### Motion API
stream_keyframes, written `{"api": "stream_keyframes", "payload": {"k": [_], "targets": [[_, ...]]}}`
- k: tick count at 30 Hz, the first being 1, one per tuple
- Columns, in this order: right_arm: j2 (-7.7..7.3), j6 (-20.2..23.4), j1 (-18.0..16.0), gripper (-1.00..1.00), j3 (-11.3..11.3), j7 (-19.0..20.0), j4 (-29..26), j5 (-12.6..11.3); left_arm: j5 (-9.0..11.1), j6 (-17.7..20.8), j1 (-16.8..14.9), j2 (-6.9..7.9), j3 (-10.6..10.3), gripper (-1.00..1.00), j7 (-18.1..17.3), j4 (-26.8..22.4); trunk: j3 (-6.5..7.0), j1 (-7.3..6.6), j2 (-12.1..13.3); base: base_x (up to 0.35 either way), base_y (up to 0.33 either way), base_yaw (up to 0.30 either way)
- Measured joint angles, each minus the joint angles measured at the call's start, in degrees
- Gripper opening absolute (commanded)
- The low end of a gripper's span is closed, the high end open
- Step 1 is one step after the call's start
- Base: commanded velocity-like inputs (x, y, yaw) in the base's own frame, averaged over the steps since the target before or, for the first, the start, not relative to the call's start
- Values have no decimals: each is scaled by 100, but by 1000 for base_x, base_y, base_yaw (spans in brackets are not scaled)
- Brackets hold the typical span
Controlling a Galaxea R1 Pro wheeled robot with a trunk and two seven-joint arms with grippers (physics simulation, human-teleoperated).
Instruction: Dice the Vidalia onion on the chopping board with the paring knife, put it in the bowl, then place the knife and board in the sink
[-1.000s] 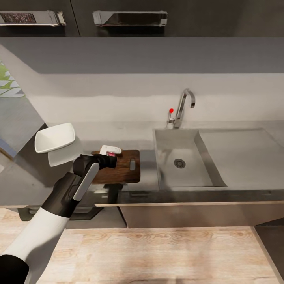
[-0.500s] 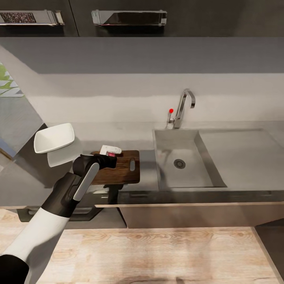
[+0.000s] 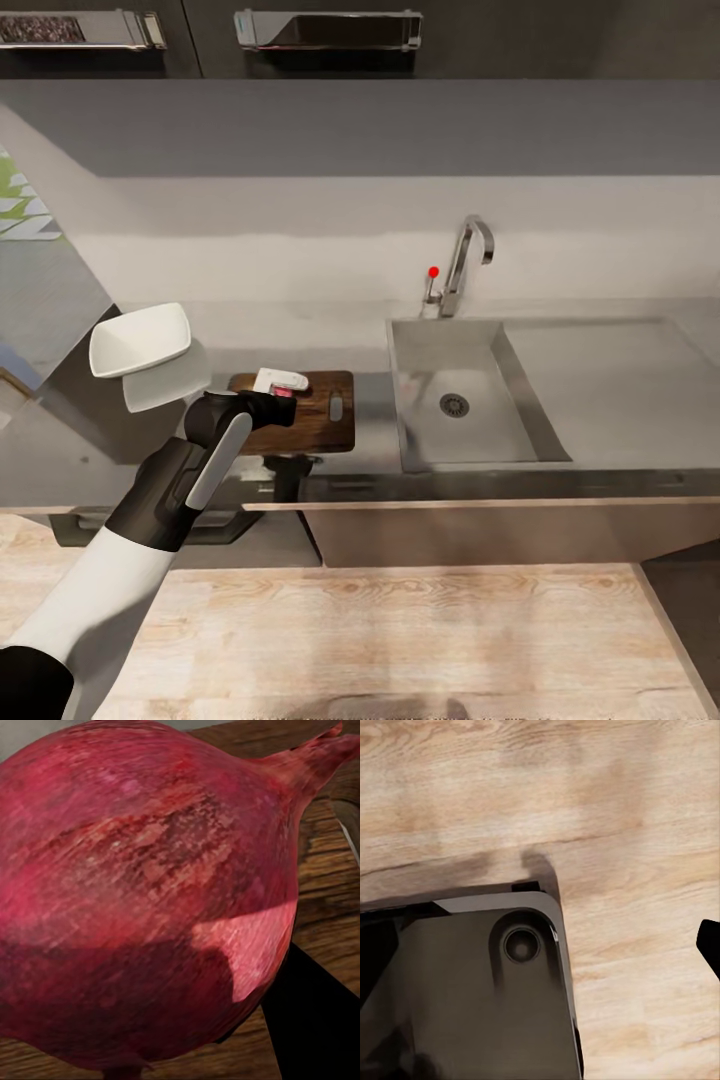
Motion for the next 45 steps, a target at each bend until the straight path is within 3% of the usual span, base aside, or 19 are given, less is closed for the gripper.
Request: {"api": "stream_keyframes", "payload": {"k": [30, 45], "targets": [[0, 0, 2, 100, 0, 2, 0, 0, 0, 0, 0, -2, 0, -100, 0, 9, -170, 0, 0, 0, 0, 0], [0, 0, 0, 100, 0, 0, 2, 0, -2, 0, -2, 4, 0, -100, 0, 6, -176, 0, 0, 60, 0, 0]]}}
